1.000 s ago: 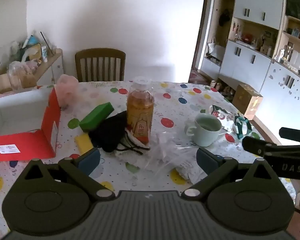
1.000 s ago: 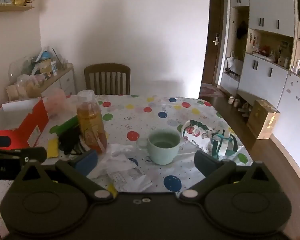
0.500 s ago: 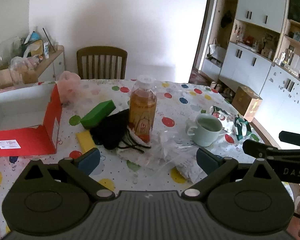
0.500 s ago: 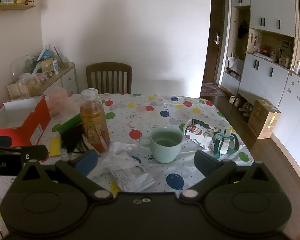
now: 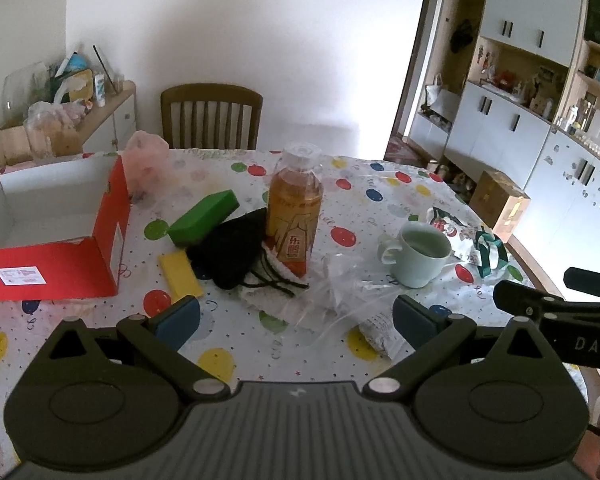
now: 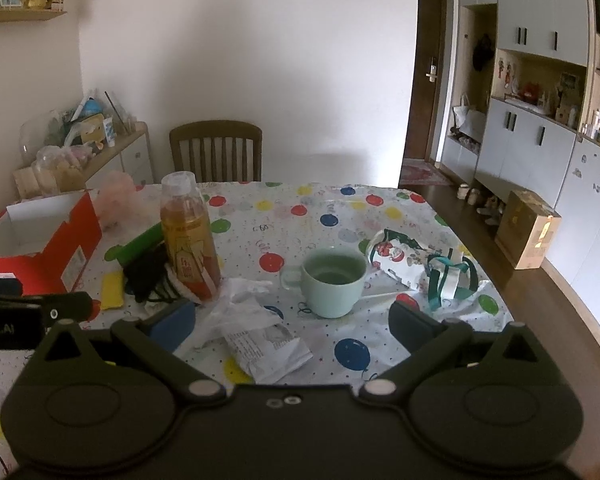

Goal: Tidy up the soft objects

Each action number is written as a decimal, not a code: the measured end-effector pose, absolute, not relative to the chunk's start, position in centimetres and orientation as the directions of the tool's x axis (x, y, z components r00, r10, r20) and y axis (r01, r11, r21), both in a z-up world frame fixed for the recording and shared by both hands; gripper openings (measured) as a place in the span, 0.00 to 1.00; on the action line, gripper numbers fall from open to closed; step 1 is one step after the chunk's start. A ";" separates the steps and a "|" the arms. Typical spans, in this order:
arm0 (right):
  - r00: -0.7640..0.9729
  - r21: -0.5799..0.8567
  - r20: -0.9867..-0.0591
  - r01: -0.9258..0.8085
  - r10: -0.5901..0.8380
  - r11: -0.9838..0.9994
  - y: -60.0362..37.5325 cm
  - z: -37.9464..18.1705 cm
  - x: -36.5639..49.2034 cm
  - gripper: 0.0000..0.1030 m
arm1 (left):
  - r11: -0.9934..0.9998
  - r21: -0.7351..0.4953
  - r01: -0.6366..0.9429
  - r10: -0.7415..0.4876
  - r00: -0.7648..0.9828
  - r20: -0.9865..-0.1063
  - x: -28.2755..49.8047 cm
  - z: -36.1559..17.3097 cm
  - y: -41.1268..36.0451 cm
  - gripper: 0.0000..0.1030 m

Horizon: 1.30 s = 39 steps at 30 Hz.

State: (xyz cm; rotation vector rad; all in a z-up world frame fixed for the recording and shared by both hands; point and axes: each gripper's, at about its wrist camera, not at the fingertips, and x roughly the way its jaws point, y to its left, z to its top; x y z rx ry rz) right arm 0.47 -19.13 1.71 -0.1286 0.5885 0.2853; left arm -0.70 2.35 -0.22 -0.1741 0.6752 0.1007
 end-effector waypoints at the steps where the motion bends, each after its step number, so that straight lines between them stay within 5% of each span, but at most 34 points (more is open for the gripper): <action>1: 0.795 -0.039 -0.561 -0.304 0.231 0.952 -19.1 1.7 0.4 1.00 | 0.980 -0.131 -0.149 0.034 0.777 -0.629 -0.7 -0.2 2.4 1.00; 39: 0.810 -0.021 -0.525 -0.321 0.263 0.947 -17.8 3.0 3.9 1.00 | 0.986 -0.121 -0.119 0.026 0.811 -0.585 2.2 0.5 4.0 1.00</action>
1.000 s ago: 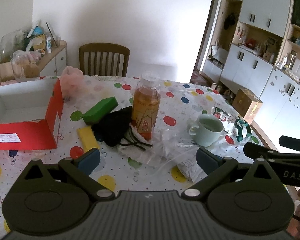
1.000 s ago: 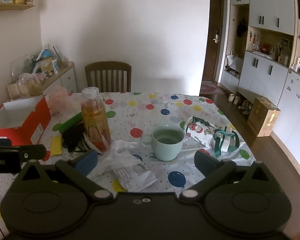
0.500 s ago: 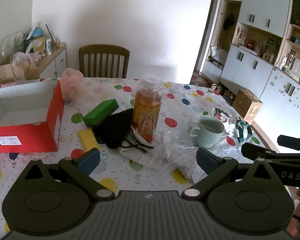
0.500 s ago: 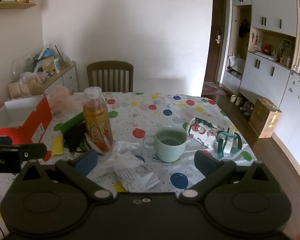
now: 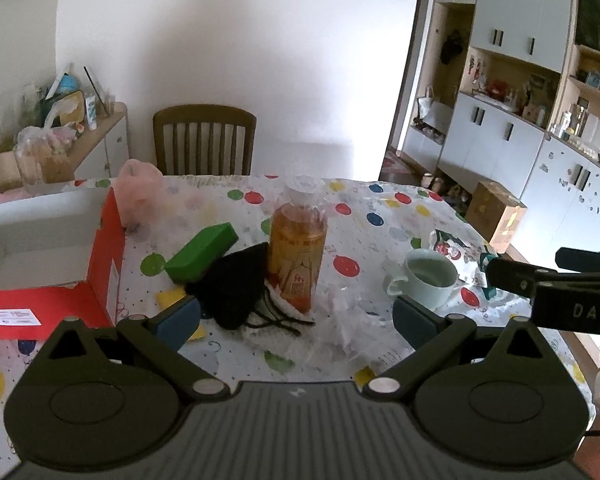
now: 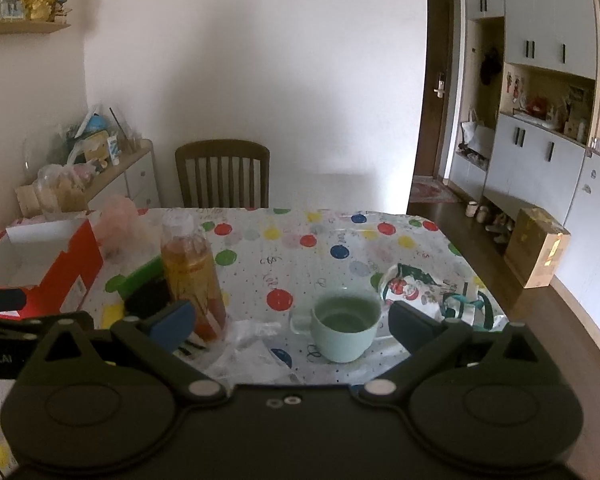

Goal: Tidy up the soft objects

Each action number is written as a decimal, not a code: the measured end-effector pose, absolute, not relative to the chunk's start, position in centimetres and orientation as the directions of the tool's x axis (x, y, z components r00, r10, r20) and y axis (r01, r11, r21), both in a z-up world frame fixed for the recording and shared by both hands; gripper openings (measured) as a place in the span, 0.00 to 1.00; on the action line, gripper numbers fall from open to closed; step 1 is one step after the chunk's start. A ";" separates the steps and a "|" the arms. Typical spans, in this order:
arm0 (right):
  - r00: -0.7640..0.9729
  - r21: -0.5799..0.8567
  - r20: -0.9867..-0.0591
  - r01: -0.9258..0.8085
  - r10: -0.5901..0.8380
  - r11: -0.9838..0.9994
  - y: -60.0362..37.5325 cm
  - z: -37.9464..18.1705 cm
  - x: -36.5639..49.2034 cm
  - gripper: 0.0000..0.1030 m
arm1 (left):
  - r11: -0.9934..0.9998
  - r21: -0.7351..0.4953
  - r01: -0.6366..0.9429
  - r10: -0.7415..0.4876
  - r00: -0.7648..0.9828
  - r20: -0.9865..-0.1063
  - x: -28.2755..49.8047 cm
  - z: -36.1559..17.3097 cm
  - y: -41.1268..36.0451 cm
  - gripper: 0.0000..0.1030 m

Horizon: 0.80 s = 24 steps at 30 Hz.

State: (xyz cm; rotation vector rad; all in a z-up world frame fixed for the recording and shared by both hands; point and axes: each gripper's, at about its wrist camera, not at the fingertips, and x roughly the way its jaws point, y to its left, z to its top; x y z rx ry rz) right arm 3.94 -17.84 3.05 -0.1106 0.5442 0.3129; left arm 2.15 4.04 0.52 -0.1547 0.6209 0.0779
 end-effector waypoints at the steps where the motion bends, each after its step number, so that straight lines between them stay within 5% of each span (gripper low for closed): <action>1: 0.808 -0.017 -0.526 -0.320 0.264 0.947 -17.9 3.0 4.1 0.99 | 0.984 -0.130 -0.121 0.024 0.813 -0.582 2.2 0.5 4.2 1.00; 24: 0.727 -0.003 -0.624 -0.368 0.285 0.930 -18.1 -0.2 5.8 0.92 | 0.963 -0.154 -0.221 0.070 0.757 -0.650 2.1 -3.5 7.5 1.00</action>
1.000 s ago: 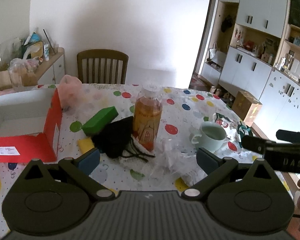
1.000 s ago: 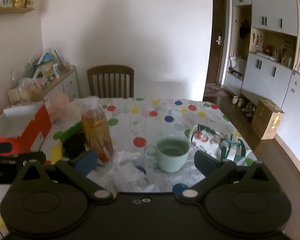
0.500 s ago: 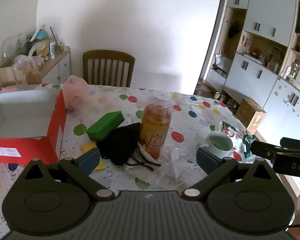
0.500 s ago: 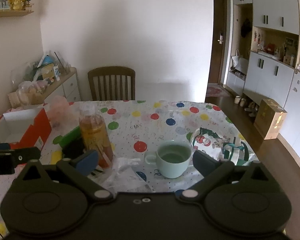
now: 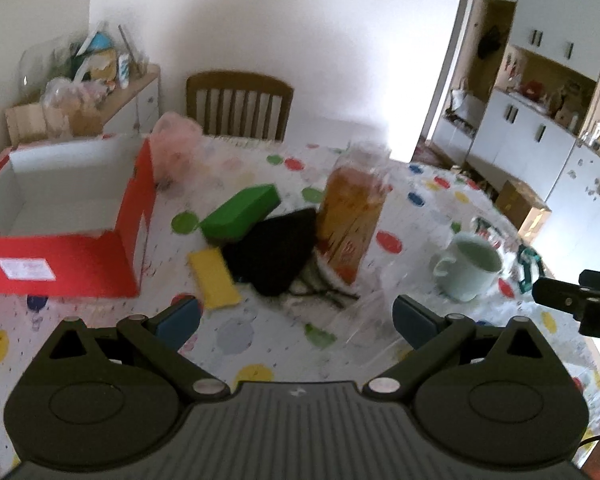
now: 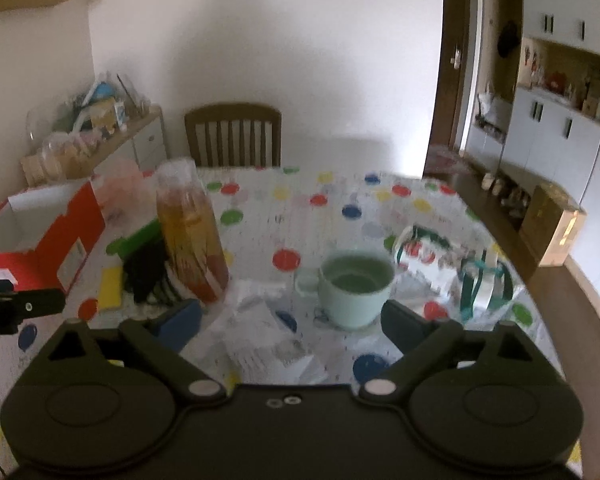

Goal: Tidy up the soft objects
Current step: 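Lower the left gripper onto the yellow sponge while the right gripper grasps the white paper packet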

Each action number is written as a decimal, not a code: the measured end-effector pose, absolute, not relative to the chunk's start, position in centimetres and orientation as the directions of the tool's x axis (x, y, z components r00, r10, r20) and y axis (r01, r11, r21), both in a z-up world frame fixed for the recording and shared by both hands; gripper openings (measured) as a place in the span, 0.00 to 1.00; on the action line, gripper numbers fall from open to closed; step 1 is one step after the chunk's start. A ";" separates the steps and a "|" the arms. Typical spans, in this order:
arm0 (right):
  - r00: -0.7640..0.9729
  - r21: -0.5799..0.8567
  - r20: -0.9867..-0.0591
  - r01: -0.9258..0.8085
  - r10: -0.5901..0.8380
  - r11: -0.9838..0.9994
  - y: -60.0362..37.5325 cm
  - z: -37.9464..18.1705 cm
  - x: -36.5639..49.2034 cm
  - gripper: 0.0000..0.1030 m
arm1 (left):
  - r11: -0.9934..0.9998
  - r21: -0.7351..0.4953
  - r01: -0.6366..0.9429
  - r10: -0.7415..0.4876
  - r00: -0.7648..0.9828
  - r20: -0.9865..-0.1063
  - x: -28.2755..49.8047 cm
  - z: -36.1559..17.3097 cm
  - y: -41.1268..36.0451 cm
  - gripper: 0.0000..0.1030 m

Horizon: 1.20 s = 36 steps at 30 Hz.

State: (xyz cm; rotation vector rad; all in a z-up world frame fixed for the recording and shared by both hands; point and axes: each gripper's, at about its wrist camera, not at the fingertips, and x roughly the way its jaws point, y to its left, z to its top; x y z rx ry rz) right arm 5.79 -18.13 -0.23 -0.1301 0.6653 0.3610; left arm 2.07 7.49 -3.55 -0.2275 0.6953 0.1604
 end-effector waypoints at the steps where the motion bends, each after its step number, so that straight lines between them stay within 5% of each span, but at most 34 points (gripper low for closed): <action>1: 0.716 0.007 -0.634 -0.375 0.294 0.927 -18.2 -0.6 5.9 0.92 | 0.961 -0.160 -0.225 0.068 0.755 -0.653 2.0 -3.9 7.7 1.00; 30: 0.498 -0.111 -0.806 -0.658 0.320 0.745 -13.6 -11.2 12.3 0.71 | 0.931 0.034 -0.362 0.260 0.597 -0.759 13.0 -14.1 14.5 0.99; 36: 0.492 -0.145 -0.814 -0.686 0.308 0.713 -12.7 -12.6 13.1 0.73 | 0.918 0.028 -0.396 0.269 0.571 -0.776 14.4 -15.0 15.5 0.91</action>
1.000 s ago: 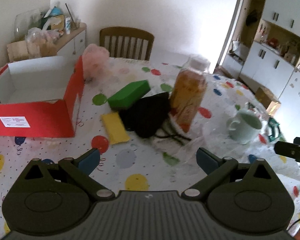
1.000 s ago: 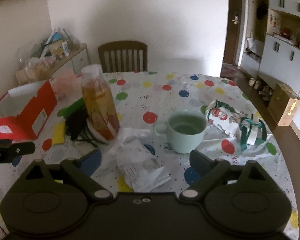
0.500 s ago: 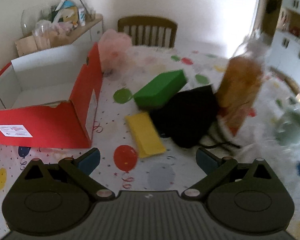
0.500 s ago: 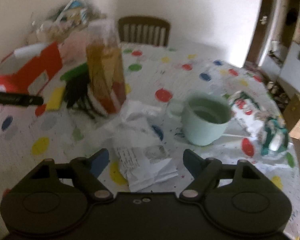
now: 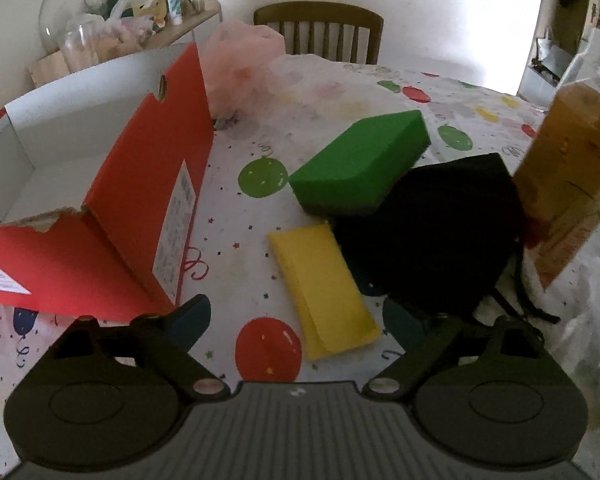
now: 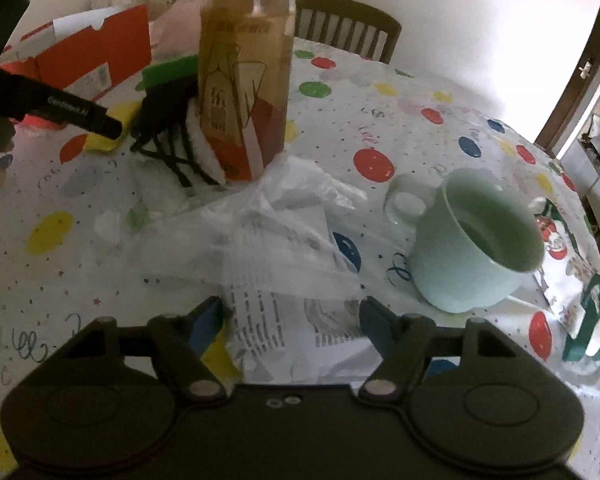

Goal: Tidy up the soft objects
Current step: 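Lower the left gripper onto the yellow sponge while the right gripper grasps the white paper packet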

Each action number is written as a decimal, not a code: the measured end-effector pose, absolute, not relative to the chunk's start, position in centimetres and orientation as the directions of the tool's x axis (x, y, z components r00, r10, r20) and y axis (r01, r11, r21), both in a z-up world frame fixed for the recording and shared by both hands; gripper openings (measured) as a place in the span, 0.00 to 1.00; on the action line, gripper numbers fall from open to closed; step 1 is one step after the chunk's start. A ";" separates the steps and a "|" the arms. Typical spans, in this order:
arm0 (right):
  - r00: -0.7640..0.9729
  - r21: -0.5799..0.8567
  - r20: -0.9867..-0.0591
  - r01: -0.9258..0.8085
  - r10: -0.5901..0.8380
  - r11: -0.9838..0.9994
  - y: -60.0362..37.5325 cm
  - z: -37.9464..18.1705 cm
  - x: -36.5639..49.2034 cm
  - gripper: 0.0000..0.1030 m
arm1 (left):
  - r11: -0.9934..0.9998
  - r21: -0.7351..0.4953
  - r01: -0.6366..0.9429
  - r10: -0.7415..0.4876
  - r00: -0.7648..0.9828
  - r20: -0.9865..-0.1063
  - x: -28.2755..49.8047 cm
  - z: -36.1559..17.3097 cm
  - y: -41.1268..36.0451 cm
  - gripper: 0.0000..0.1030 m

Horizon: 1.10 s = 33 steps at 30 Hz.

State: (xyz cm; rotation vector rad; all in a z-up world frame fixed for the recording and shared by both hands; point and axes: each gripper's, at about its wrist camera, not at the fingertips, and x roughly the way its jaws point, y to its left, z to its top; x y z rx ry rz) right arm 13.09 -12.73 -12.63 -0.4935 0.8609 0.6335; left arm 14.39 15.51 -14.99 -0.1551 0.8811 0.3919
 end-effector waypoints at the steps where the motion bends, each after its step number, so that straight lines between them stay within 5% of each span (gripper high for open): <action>1: 0.489 -0.144 -0.817 -0.688 0.307 0.711 -12.7 -12.8 13.3 0.75 | 0.919 0.036 -0.393 0.275 0.570 -0.774 14.6 -15.0 15.5 0.91; 7: 0.470 -0.135 -0.832 -0.689 0.296 0.712 -12.4 -14.0 14.8 0.85 | 0.914 0.043 -0.404 0.282 0.554 -0.783 15.7 -16.0 16.1 0.86; 14: 0.439 -0.068 -0.837 -0.675 0.326 0.734 -12.6 -14.3 15.8 0.83 | 0.920 0.013 -0.391 0.250 0.564 -0.787 16.1 -16.3 16.3 0.73; 20: 0.444 -0.075 -0.836 -0.675 0.322 0.734 -12.5 -14.1 15.5 0.78 | 0.934 0.006 -0.358 0.231 0.588 -0.775 16.2 -16.0 16.0 0.44; 32: 0.457 -0.045 -0.827 -0.634 0.328 0.772 -13.2 -12.7 13.9 0.48 | 0.925 -0.025 -0.378 0.214 0.578 -0.787 15.6 -15.7 16.2 0.40; 33: 0.461 -0.043 -0.822 -0.636 0.335 0.770 -13.3 -12.4 13.7 0.33 | 0.924 -0.028 -0.381 0.215 0.579 -0.787 15.4 -15.6 16.1 0.40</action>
